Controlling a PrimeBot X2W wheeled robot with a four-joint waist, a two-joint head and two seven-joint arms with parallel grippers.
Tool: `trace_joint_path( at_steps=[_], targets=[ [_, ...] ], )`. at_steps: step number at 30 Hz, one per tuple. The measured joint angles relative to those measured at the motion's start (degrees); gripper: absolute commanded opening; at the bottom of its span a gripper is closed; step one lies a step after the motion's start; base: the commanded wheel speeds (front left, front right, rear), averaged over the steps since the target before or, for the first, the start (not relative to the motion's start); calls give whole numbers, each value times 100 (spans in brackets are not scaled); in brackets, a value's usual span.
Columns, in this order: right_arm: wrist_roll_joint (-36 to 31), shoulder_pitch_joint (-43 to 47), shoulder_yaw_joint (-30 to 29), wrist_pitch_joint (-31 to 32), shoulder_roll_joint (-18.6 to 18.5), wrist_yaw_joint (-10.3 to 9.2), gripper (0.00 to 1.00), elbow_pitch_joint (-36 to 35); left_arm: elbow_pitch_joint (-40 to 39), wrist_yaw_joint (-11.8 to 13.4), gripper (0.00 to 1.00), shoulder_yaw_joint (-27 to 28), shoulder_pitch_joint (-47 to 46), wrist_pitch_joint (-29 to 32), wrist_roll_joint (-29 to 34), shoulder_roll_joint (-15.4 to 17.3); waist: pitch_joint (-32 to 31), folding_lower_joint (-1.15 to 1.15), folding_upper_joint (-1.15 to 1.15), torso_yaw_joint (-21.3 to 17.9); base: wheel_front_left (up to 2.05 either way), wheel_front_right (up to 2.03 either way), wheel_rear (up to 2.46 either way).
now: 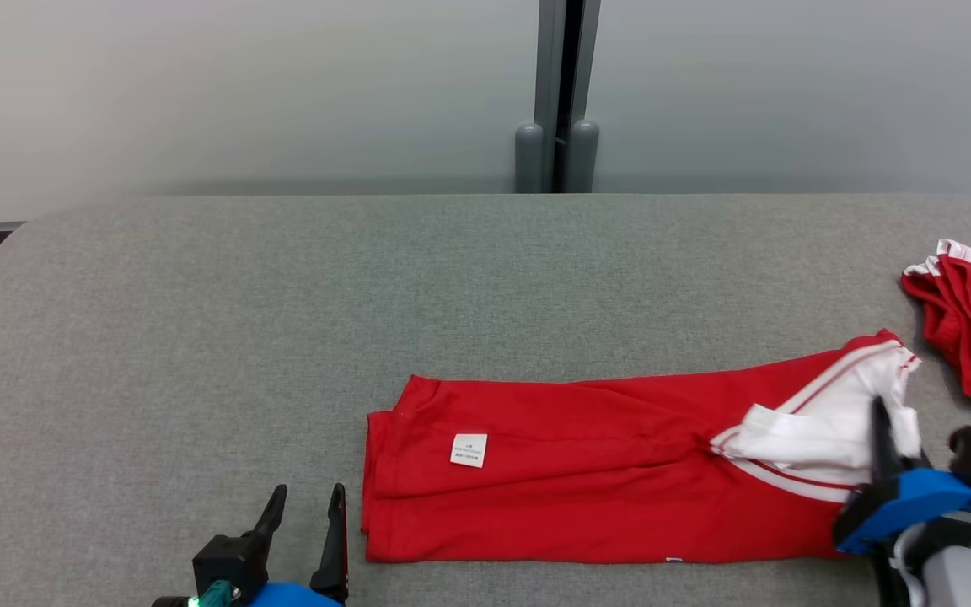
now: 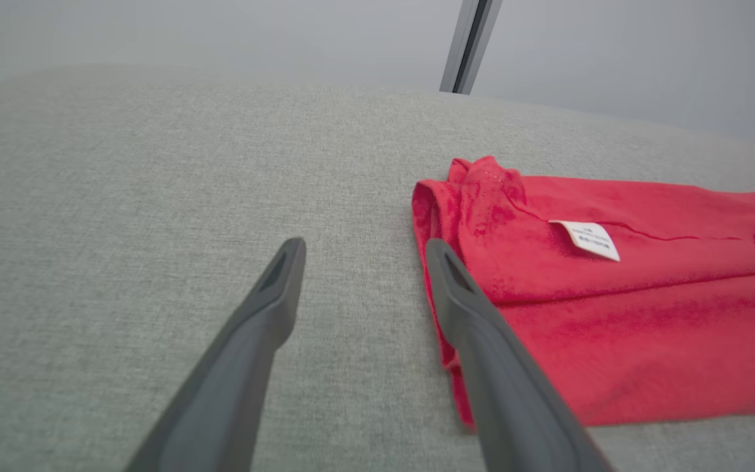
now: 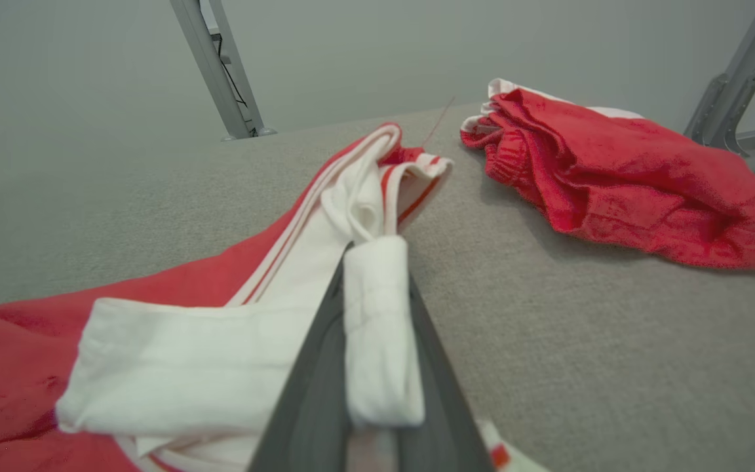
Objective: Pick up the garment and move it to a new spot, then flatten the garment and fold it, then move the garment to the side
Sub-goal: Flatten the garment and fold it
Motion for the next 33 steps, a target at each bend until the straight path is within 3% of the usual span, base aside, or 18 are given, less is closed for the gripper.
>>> trace_joint_path(
  at_steps=[4, 10, 24, 25, 26, 27, 33],
  targets=[
    [379, 85, 654, 0, 226, -1, 0, -619, 38, 1, 100, -103, 20, 0, -21, -5, -42, 0, 0, 58, 0, 0, 0],
    [1128, 177, 2171, -1, 382, -1, 0, -1060, 156, 2, 100, -123, 84, 0, 10, -1, -118, 0, 0, 377, 0, 0, 0],
    [2283, -243, 4022, 18, 435, -2, 0, -635, 312, 22, 100, -275, 193, 0, -77, 3, -122, -1, 0, 1485, 0, 0, 0],
    [2336, -297, 4101, 16, 432, -2, 14, -599, 319, 31, 100, -270, 203, 0, -77, 3, -110, -1, 0, 1542, 0, 0, 0],
    [2401, -349, 4194, 16, 428, -2, 40, -578, 322, 43, 100, -266, 203, 0, -78, 2, -98, -1, 0, 1595, 0, 0, 0],
    [2495, -389, 4281, 13, 431, -2, 100, -594, 323, 44, 100, -261, 205, 0, -78, 3, -87, -1, 0, 1636, 0, 0, 0],
    [2715, -560, 4426, 0, 442, -1, 100, -909, 297, 69, 100, -143, 275, 0, -89, 5, -83, -1, 0, 1555, 0, 0, 0]
  ],
)
